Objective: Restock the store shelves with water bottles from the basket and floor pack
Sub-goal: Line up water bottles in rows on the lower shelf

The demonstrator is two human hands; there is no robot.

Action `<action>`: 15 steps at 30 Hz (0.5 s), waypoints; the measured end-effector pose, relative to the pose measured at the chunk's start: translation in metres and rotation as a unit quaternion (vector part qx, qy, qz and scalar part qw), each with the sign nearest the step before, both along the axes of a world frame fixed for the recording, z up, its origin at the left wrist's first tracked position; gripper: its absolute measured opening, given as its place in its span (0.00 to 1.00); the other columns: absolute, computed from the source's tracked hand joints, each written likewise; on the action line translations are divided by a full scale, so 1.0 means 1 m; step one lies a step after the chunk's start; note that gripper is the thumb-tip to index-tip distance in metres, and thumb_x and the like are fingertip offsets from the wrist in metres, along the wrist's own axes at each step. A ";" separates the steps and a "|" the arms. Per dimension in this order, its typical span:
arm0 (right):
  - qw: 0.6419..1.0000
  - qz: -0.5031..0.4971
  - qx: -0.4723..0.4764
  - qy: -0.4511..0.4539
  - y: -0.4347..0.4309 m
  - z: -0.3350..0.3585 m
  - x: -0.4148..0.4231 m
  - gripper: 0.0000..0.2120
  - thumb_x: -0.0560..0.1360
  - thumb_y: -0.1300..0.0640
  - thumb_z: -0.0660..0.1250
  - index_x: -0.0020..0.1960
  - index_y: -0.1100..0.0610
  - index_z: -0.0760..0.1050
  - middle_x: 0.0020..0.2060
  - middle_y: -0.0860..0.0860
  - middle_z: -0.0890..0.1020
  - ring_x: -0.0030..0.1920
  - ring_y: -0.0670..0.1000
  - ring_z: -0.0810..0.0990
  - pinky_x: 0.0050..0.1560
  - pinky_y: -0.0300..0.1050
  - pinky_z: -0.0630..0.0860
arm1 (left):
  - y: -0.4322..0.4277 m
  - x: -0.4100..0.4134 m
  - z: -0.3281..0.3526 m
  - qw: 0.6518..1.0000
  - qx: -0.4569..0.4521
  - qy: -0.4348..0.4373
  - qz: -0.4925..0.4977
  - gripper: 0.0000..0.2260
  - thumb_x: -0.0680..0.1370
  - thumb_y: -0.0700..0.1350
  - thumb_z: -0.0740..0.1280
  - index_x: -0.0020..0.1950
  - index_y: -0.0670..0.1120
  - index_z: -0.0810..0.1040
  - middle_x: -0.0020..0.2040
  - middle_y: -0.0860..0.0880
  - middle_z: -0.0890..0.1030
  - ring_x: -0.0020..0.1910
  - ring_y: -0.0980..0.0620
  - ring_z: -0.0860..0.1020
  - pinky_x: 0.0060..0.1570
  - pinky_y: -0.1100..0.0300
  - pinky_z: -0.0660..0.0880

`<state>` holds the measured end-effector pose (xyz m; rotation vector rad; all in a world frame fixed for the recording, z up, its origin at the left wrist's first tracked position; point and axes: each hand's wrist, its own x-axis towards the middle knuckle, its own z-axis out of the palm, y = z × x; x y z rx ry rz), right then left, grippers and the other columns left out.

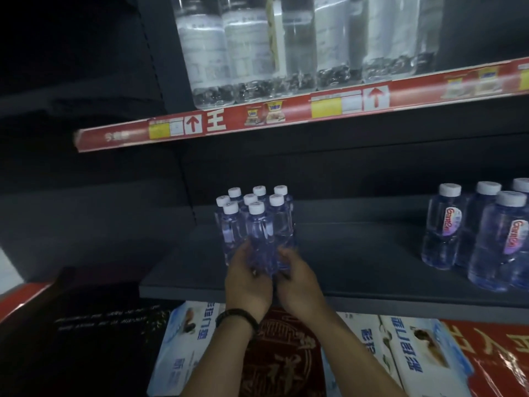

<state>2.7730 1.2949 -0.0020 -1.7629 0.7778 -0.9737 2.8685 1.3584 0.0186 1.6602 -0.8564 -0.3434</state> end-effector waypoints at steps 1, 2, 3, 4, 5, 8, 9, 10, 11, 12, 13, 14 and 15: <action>1.000 0.006 -0.004 -0.009 0.000 -0.001 0.001 0.22 0.80 0.66 0.65 0.64 0.41 0.78 0.58 0.42 0.86 0.59 0.42 0.84 0.66 0.49 0.80 | -0.002 0.003 -0.002 1.000 0.000 -0.004 -0.003 0.25 0.81 0.35 0.65 0.76 0.55 0.72 0.70 0.57 0.77 0.67 0.57 0.76 0.72 0.57 0.72; 1.000 0.011 -0.009 -0.015 0.000 -0.002 0.001 0.24 0.79 0.67 0.64 0.64 0.41 0.79 0.58 0.43 0.86 0.59 0.43 0.84 0.66 0.50 0.80 | -0.004 0.006 -0.004 1.000 0.000 -0.006 -0.008 0.26 0.80 0.36 0.66 0.76 0.56 0.73 0.71 0.57 0.77 0.68 0.57 0.77 0.73 0.53 0.73; 1.000 0.014 -0.016 -0.015 0.000 0.000 0.001 0.26 0.78 0.69 0.64 0.63 0.41 0.80 0.57 0.44 0.86 0.58 0.45 0.85 0.65 0.50 0.81 | -0.004 0.009 -0.005 1.000 0.003 -0.004 -0.018 0.27 0.78 0.37 0.66 0.75 0.59 0.73 0.71 0.57 0.77 0.68 0.57 0.77 0.73 0.51 0.74; 0.999 0.021 -0.025 -0.021 0.000 0.000 0.001 0.27 0.76 0.71 0.64 0.63 0.42 0.81 0.57 0.44 0.86 0.58 0.46 0.85 0.64 0.49 0.81 | -0.004 0.012 -0.006 1.000 0.004 0.002 -0.026 0.29 0.76 0.38 0.66 0.74 0.61 0.74 0.71 0.57 0.77 0.68 0.57 0.77 0.72 0.50 0.75; 0.999 0.025 -0.036 -0.020 -0.001 0.001 0.000 0.29 0.75 0.72 0.64 0.63 0.43 0.81 0.56 0.44 0.86 0.59 0.45 0.84 0.64 0.47 0.81 | -0.003 0.014 -0.007 0.999 0.006 0.009 -0.035 0.29 0.75 0.38 0.66 0.72 0.62 0.75 0.71 0.57 0.77 0.68 0.57 0.77 0.72 0.50 0.75; 0.998 0.028 -0.058 -0.011 -0.002 0.000 -0.003 0.28 0.74 0.71 0.67 0.62 0.42 0.82 0.57 0.43 0.83 0.60 0.43 0.82 0.65 0.47 0.80 | 0.001 0.012 -0.006 0.999 -0.010 0.011 -0.050 0.28 0.77 0.33 0.65 0.65 0.65 0.77 0.71 0.56 0.75 0.68 0.57 0.76 0.73 0.52 0.73; 0.998 0.027 -0.054 -0.006 -0.003 0.000 -0.005 0.26 0.75 0.68 0.69 0.63 0.41 0.82 0.59 0.44 0.82 0.60 0.43 0.82 0.65 0.49 0.80 | 0.002 0.012 -0.006 0.998 -0.013 0.010 -0.055 0.29 0.78 0.31 0.66 0.63 0.67 0.77 0.71 0.55 0.74 0.68 0.57 0.76 0.73 0.53 0.73; 0.998 0.028 -0.047 0.000 -0.003 0.000 -0.007 0.24 0.76 0.65 0.70 0.63 0.40 0.81 0.60 0.44 0.80 0.60 0.43 0.82 0.66 0.49 0.80 | 0.002 0.012 -0.007 0.998 -0.012 0.010 -0.061 0.29 0.78 0.31 0.66 0.62 0.67 0.76 0.71 0.55 0.73 0.68 0.57 0.76 0.72 0.54 0.73; 0.999 0.028 -0.043 0.009 -0.003 0.001 -0.010 0.23 0.77 0.63 0.71 0.64 0.39 0.80 0.60 0.44 0.79 0.60 0.42 0.81 0.66 0.48 0.79 | 0.002 0.012 -0.007 0.998 -0.011 0.013 -0.068 0.29 0.78 0.30 0.66 0.63 0.66 0.77 0.71 0.55 0.74 0.66 0.57 0.77 0.70 0.55 0.75; 0.999 0.026 -0.041 0.016 -0.004 0.001 -0.013 0.21 0.78 0.61 0.72 0.64 0.39 0.79 0.59 0.43 0.78 0.59 0.41 0.81 0.66 0.45 0.79 | 0.002 0.010 -0.008 0.997 -0.013 0.020 -0.074 0.28 0.78 0.30 0.65 0.62 0.64 0.78 0.69 0.55 0.76 0.64 0.58 0.78 0.66 0.57 0.77; 0.999 0.026 -0.043 0.018 -0.004 0.003 -0.017 0.21 0.79 0.60 0.72 0.64 0.38 0.79 0.59 0.42 0.78 0.58 0.40 0.80 0.64 0.41 0.78 | 0.001 0.008 -0.008 0.996 -0.016 0.026 -0.083 0.27 0.79 0.29 0.65 0.63 0.61 0.79 0.67 0.55 0.78 0.61 0.60 0.80 0.62 0.60 0.79; 0.998 0.031 -0.046 0.015 -0.004 0.003 -0.020 0.20 0.79 0.60 0.72 0.65 0.38 0.79 0.58 0.41 0.78 0.57 0.38 0.80 0.61 0.35 0.77 | 0.001 0.005 -0.008 0.996 -0.018 0.028 -0.088 0.26 0.79 0.28 0.65 0.65 0.58 0.79 0.64 0.54 0.81 0.58 0.61 0.81 0.59 0.62 0.80; 0.998 0.040 -0.045 0.017 -0.003 0.005 -0.024 0.21 0.80 0.60 0.71 0.65 0.38 0.79 0.58 0.40 0.80 0.57 0.36 0.80 0.58 0.30 0.76 | 0.001 0.002 -0.009 0.996 -0.018 0.029 -0.088 0.26 0.79 0.29 0.65 0.68 0.55 0.79 0.63 0.54 0.83 0.58 0.62 0.82 0.58 0.63 0.80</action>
